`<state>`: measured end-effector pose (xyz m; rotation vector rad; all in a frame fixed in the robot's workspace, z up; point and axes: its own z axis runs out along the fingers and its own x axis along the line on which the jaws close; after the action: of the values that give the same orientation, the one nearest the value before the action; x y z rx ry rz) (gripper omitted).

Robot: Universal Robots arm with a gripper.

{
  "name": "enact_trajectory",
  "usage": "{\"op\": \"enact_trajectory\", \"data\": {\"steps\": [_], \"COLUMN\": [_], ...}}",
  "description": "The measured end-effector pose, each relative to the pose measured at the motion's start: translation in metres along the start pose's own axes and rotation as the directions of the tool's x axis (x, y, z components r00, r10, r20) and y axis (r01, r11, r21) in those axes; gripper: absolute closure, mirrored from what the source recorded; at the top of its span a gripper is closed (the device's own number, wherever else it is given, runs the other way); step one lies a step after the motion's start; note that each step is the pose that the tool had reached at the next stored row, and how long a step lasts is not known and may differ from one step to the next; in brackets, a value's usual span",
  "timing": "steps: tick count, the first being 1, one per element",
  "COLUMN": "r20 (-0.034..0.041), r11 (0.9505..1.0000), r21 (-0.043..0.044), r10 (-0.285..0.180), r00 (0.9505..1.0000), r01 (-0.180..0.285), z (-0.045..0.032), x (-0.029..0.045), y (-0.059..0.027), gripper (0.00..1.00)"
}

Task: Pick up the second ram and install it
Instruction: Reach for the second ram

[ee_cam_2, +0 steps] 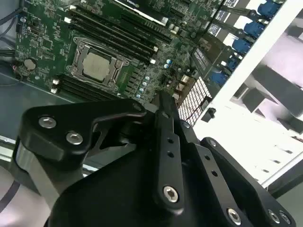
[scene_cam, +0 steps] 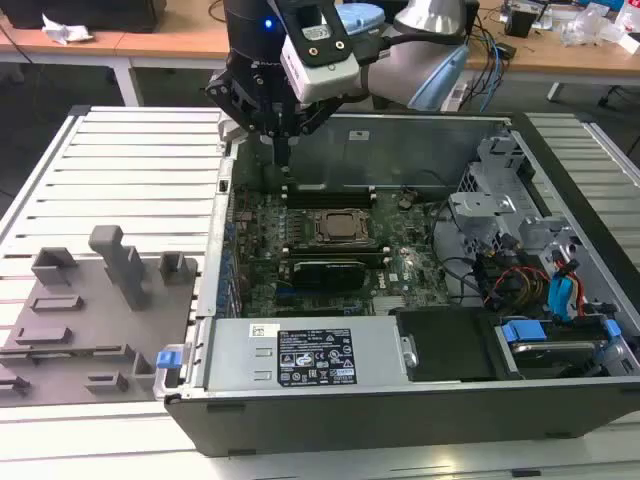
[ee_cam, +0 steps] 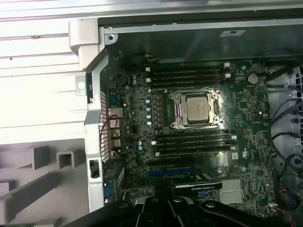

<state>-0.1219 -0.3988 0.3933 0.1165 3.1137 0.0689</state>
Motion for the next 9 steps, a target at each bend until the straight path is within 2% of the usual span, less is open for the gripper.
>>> {"op": "enact_trajectory", "data": {"steps": [1, 2, 4, 7, 9], "r20": [0.0001, 0.0, 0.0001, 0.0001, 0.0], "r11": [1.0, 1.0, 1.0, 1.0, 1.0], "r21": [0.0, 0.0001, 0.0001, 0.0001, 0.0002], "r10": [0.0, 0.0, 0.0, 0.0, 0.0], "r00": [1.0, 1.0, 1.0, 1.0, 1.0], "r01": [0.0, 0.0, 0.0, 0.0, 0.0], "z": [0.0, -0.0003, -0.0006, -0.0009, -0.0011], "x": [0.0017, 0.0107, 0.023, 0.0371, 0.0496], "y": [-0.0001, -0.0008, -0.0017, -0.0028, -0.0037], "gripper": [0.89, 0.89, 0.89, 0.89, 0.89]}}
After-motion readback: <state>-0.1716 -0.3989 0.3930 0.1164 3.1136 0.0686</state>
